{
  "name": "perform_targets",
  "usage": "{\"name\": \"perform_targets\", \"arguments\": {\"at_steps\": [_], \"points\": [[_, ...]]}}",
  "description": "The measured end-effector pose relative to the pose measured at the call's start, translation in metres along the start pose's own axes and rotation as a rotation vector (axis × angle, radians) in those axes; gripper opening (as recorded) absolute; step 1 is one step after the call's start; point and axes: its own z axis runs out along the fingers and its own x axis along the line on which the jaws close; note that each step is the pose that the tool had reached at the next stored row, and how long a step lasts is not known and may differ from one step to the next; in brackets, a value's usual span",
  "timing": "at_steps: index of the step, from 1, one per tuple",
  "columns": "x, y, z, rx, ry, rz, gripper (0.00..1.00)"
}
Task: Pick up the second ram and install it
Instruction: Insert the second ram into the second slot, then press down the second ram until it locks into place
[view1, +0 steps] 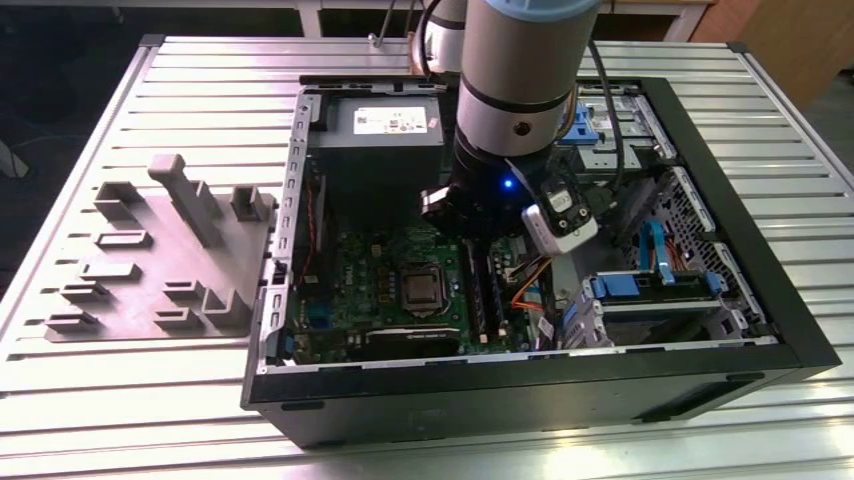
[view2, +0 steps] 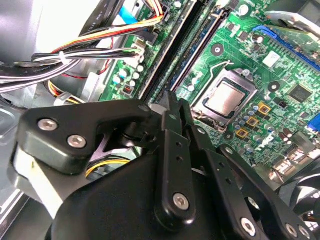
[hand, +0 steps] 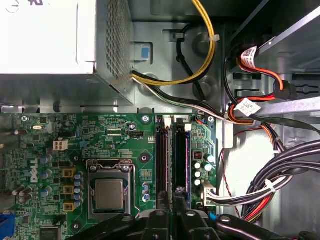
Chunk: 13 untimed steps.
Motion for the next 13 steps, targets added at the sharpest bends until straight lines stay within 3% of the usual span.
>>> {"name": "perform_targets", "arguments": {"at_steps": [4, 13], "points": [[0.0, 0.0, -0.0001, 0.0, 0.0, 0.0, 0.1], [0.0, 0.0, -0.0014, 0.0, 0.0, 0.0, 0.1]]}}
